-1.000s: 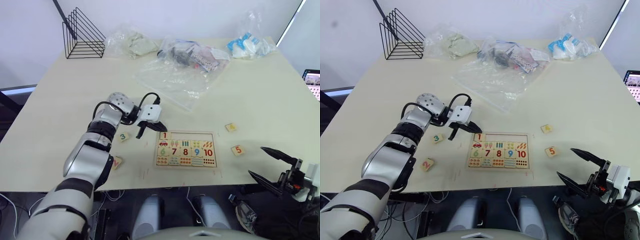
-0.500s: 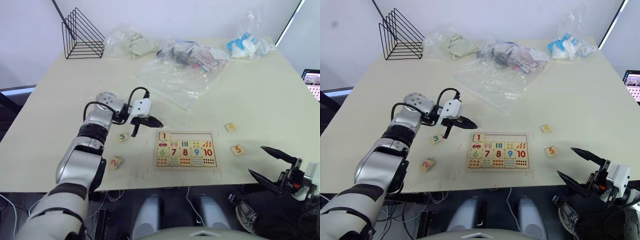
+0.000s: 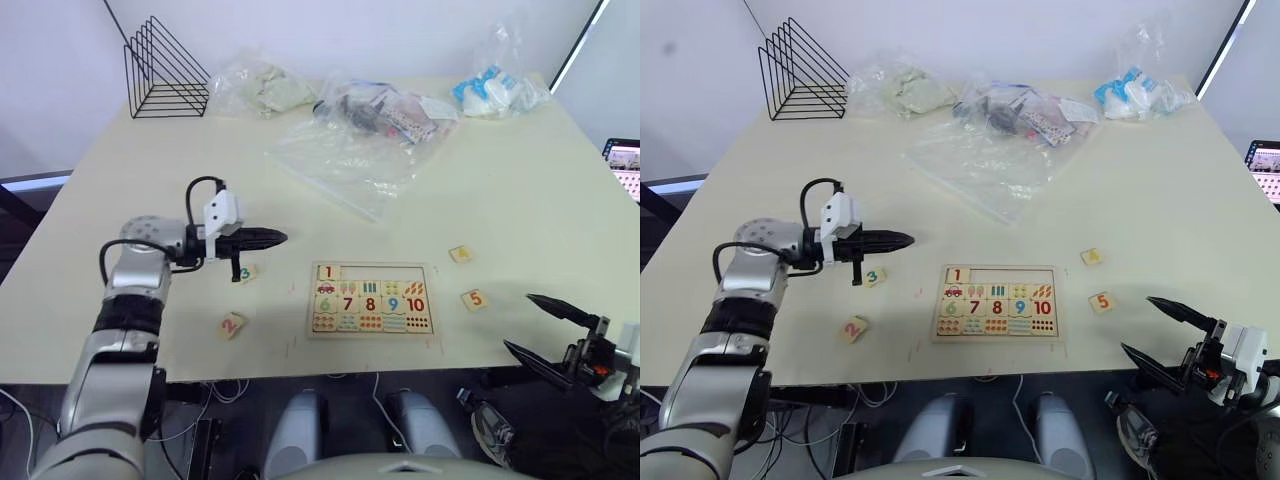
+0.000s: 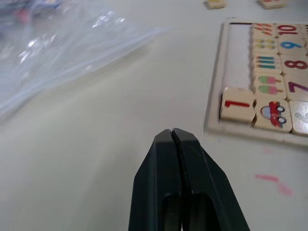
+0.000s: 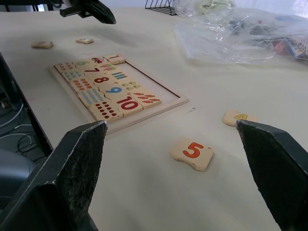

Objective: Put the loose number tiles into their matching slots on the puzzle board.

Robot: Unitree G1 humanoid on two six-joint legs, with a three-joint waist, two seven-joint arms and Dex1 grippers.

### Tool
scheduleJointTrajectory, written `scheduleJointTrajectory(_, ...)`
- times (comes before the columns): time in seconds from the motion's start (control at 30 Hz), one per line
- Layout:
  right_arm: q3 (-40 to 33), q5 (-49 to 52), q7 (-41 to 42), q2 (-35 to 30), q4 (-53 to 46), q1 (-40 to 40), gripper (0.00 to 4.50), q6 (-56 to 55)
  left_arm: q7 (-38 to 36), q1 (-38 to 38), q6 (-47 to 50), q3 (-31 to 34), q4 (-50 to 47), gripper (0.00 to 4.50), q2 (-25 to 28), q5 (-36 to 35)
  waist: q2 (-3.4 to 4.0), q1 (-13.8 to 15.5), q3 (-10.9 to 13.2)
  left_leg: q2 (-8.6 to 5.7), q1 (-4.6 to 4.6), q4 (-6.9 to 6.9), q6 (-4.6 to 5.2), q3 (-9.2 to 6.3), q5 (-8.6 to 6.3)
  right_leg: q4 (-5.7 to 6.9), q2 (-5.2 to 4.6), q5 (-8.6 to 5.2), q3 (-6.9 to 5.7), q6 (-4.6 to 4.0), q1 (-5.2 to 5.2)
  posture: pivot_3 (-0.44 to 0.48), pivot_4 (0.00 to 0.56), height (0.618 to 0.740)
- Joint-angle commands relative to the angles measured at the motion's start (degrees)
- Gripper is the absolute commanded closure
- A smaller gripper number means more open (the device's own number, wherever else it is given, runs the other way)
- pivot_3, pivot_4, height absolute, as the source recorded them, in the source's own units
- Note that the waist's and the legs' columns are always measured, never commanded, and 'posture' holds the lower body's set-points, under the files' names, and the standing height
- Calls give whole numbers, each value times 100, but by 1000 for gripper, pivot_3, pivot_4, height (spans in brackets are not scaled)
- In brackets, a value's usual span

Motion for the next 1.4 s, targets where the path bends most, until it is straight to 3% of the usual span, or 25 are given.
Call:
scheduleJointTrajectory(0.03,-238,131,36,-106,-15,31,0,32,399,391,193,457,-556,3971,193,-260,0,10,0,0,0,0,0,0,0,0,-1,0,-1,0,0,0,150,740)
scheduleJointTrajectory(0.07,-250,135,41,-123,-6,36,0,50,519,587,234,577,-666,3744,243,-296,0,3,0,0,0,0,0,-1,0,0,-1,0,-1,0,0,0,150,740)
scheduleJointTrajectory(0.27,-362,93,45,-200,113,46,0,128,939,1745,575,1262,-1394,928,440,-688,1,1,-1,9,4,-2,0,-3,0,-1,-4,0,1,-1,1,0,150,740)
scheduleJointTrajectory(0.33,-377,92,50,-217,140,50,0,131,1007,2050,633,1411,-1565,195,481,-782,2,13,-1,9,4,-2,0,-2,0,-1,-6,-1,1,-1,1,0,150,740)
scheduleJointTrajectory(0.47,-428,41,-39,-238,228,56,0,136,1028,2969,669,2013,-1967,195,485,-1145,3,-8,-2,13,6,-5,0,0,0,-4,-7,-1,3,-2,1,0,150,740)
scheduleJointTrajectory(0.8,-504,51,-13,-302,401,-57,0,211,550,4629,454,2759,-2584,195,369,-1753,1,1,-3,16,12,-9,0,12,-1,-10,-14,-15,9,-23,0,0,150,740)
scheduleJointTrajectory(1.17,-609,85,56,-397,669,-187,0,312,425,5685,313,2830,-3256,195,28,-1970,-1,6,-5,17,11,-8,0,26,-1,-13,-15,-18,11,-27,0,0,150,740)
scheduleJointTrajectory(1.4,-595,84,138,-463,771,-266,0,373,531,5838,316,2795,-3443,195,-145,-1945,-1,5,-5,16,12,-8,0,30,-1,-13,-13,-27,11,-16,0,0,150,740)
